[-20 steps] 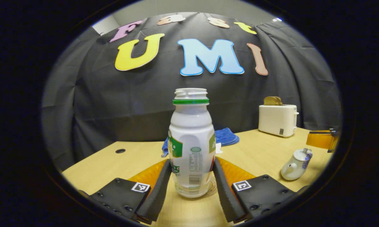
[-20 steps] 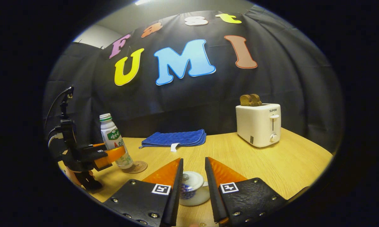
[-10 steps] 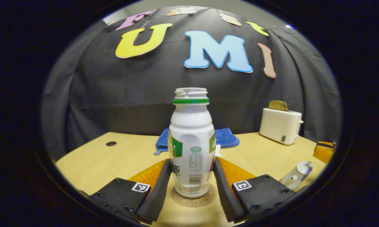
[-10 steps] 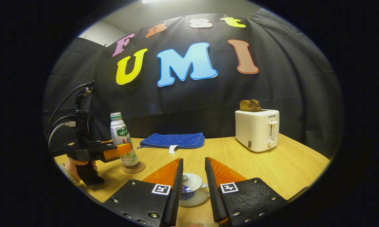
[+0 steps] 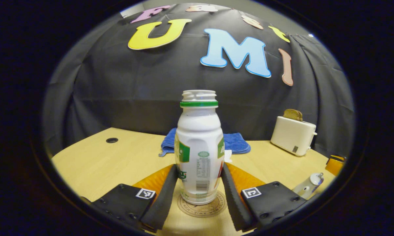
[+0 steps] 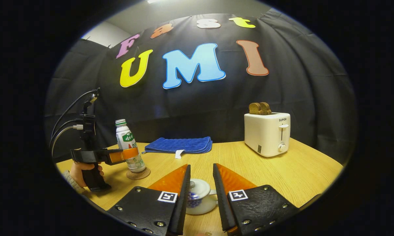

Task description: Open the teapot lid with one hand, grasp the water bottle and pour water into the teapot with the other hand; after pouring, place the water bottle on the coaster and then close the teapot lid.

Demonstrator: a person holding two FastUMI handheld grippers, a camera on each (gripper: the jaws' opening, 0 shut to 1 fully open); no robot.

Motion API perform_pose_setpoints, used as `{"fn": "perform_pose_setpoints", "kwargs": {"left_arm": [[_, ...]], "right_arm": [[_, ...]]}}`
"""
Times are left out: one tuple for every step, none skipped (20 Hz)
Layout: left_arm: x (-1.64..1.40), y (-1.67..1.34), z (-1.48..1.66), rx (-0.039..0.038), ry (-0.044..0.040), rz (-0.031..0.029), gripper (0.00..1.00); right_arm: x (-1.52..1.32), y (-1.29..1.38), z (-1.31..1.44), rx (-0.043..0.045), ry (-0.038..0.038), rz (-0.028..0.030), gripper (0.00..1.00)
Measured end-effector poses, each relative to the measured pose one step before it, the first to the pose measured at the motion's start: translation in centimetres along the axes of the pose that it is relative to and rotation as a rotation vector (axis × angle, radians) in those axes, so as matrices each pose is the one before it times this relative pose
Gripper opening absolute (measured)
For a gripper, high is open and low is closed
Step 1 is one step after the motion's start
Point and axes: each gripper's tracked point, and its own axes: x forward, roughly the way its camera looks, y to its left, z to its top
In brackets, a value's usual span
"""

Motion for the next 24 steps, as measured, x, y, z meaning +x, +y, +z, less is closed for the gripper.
{"fn": "perform_pose_setpoints", "kwargs": {"left_arm": [[-0.098, -0.405, -0.156, 0.01245, 0.00645, -0.00224, 0.81], [-0.038, -0.425, -0.056, 0.01099, -0.00038, -0.00164, 0.83], [-0.092, -0.377, 0.034, 0.00893, -0.00088, -0.00231, 0.85], [-0.133, -0.085, -0.078, 0.01101, -0.00254, 0.00142, 0.85], [-0.023, -0.067, -0.073, 0.00919, -0.0033, 0.00112, 0.81], [-0.152, 0.004, 0.018, 0.00259, -0.00187, 0.00208, 0.85], [-0.118, -0.066, -0.054, -0.00154, -0.00314, 0.00154, 0.81], [-0.159, -0.071, 0.012, 0.00205, -0.00627, 0.00081, 0.81], [-0.201, -0.05, -0.051, 0.0063, -0.01074, -0.00043, 0.84], [-0.068, -0.023, -0.021, 0.00732, -0.00834, -0.00072, 0.87], [-0.201, -0.15, 0.01, 0.00479, -0.0077, 0.00064, 0.87], [-0.107, -0.062, 0.046, 0.00329, -0.00376, -0.00131, 0.89], [-0.153, -0.119, -0.033, 0.00249, -0.00303, -0.0004, 0.9], [-0.172, -0.03, 0.019, 0.00029, -0.00111, 0.00221, 0.91], [-0.2, -0.011, 0.062, -0.00105, -0.00193, 0.00287, 0.88], [-0.154, -0.01, -0.016, 0.00019, 0.00059, 0.00349, 0.89], [-0.131, -0.117, -0.187, 0.00008, -0.00046, 0.00229, 0.92], [-0.143, -0.083, 0.036, 0.00088, -0.00035, 0.00315, 0.96], [-0.128, 0.037, 0.104, 0.00085, -0.0042, 0.00865, 0.93], [-0.315, -0.064, 0.07, -0.00075, -0.00189, 0.00065, 0.89], [-0.287, -0.111, 0.186, -0.00557, -0.00595, 0.0013, 0.89], [-0.38, -0.032, 0.204, -0.00808, -0.00667, 0.00215, 0.97], [-0.378, -0.087, -0.11, -0.00671, -0.00288, 0.00099, 0.93], [-0.487, -0.064, 0.085, -0.0022, -0.00535, 0.00153, 0.93]], "right_arm": [[0.029, -0.016, -0.054, -0.00061, 0.0023, -0.00018, 0.42], [0.039, 0.016, -0.108, 0.00029, 0.00316, 0.00007, 0.42], [0.015, 0.002, -0.081, 0.00074, 0.00274, 0.00019, 0.42], [0.011, 0.021, -0.027, 0.00051, 0.00147, 0.00072, 0.42], [0.018, -0.011, -0.014, -0.00011, 0.00039, -0.001, 0.42], [-0.074, -0.02, 0.011, 0.00021, -0.00084, -0.00117, 0.42], [-0.039, -0.062, 0.13, 0.00112, -0.00243, -0.00099, 0.42], [-0.045, -0.037, 0.031, 0.00138, -0.00245, -0.00124, 0.42], [-0.013, -0.111, 0.105, 0.00306, -0.00138, -0.00129, 0.42], [0.008, -0.043, -0.041, 0.00534, -0.00026, -0.00014, 0.42], [-0.024, 0.024, 0.028, 0.00658, 0.00026, 0.00071, 0.42], [-0.018, -0.055, -0.006, 0.00551, -0.00113, -0.00027, 0.42], [-0.017, -0.042, 0.13, 0.00295, -0.00215, -0.00105, 0.42], [-0.104, -0.05, 0.148, 0.00093, -0.00404, -0.00104, 0.42], [-0.05, 0.011, 0.148, -0.0003, -0.00418, -0.00018, 0.42], [-0.022, -0.02, 0.093, -0.00011, -0.00377, 0.00041, 0.42], [-0.105, 0.07, 0.041, -0.00002, -0.00226, 0.00064, 0.42], [0.028, -0.01, 0.018, 0.00058, -0.00119, 0.00062, 0.42], [-0.027, -0.014, 0.036, 0.00127, -0.00151, 0.00047, 0.42], [-0.026, -0.033, 0.07, 0.00119, -0.0014, 0.00043, 0.42], [-0.06, -0.053, 0.114, 0.00092, -0.00219, -0.00051, 0.42], [-0.054, -0.026, 0.075, 0.00139, -0.00315, -0.00065, 0.42], [-0.001, -0.064, 0.151, 0.0024, -0.00415, -0.00164, 0.42], [-0.047, -0.086, 0.078, 0.00368, -0.00427, -0.00128, 0.42]]}}
